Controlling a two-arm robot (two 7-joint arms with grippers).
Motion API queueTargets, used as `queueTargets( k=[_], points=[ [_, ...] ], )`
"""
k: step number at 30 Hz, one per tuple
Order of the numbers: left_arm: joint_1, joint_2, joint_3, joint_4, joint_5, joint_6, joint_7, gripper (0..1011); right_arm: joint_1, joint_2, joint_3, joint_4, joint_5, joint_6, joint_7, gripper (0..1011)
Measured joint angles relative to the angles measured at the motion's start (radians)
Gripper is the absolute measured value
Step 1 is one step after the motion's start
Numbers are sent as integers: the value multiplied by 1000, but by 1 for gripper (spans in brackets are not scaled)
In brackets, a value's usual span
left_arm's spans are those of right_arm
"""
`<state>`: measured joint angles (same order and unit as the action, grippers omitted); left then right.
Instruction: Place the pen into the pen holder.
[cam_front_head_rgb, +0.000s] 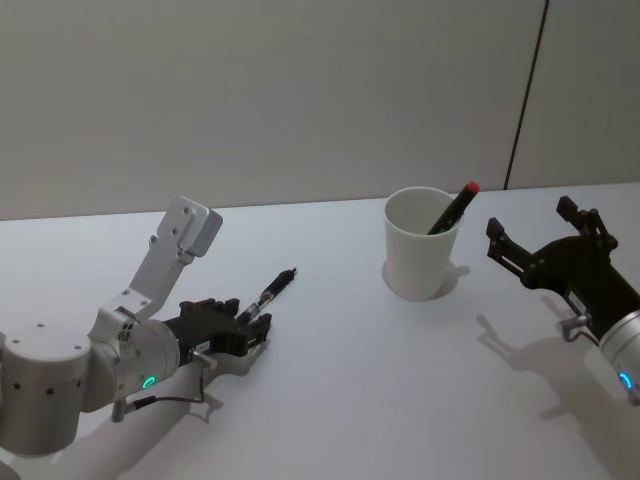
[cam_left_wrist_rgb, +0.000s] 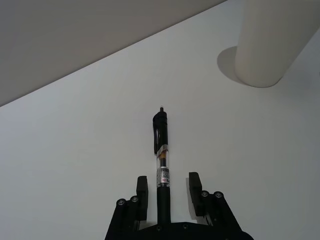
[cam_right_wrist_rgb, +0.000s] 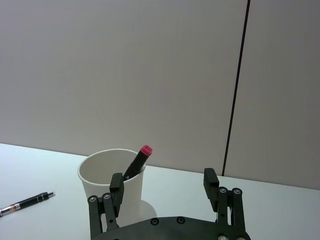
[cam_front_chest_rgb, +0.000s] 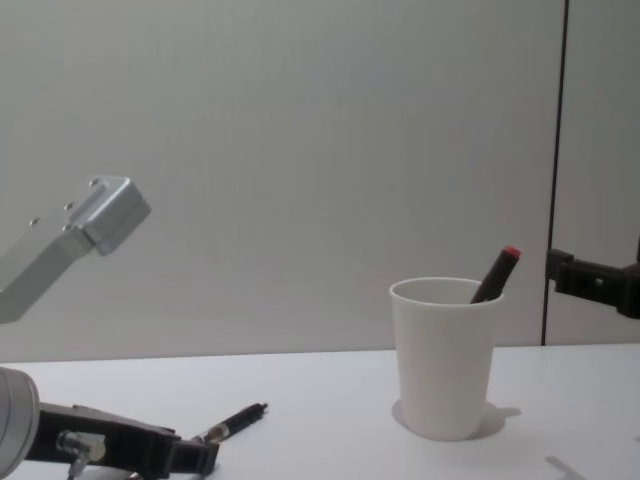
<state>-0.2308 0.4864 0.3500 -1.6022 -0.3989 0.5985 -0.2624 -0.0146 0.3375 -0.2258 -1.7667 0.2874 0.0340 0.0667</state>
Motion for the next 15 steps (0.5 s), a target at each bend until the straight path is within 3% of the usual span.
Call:
queueTargets(
  k=[7, 15],
  points=[
    [0, 0, 0, 0, 0, 0, 0, 299, 0, 0, 0, 0, 0, 0, 0, 1002],
    [0, 0, 0, 0, 0, 0, 0, 116, 0, 0, 0, 0, 0, 0, 0, 1002]
  ],
)
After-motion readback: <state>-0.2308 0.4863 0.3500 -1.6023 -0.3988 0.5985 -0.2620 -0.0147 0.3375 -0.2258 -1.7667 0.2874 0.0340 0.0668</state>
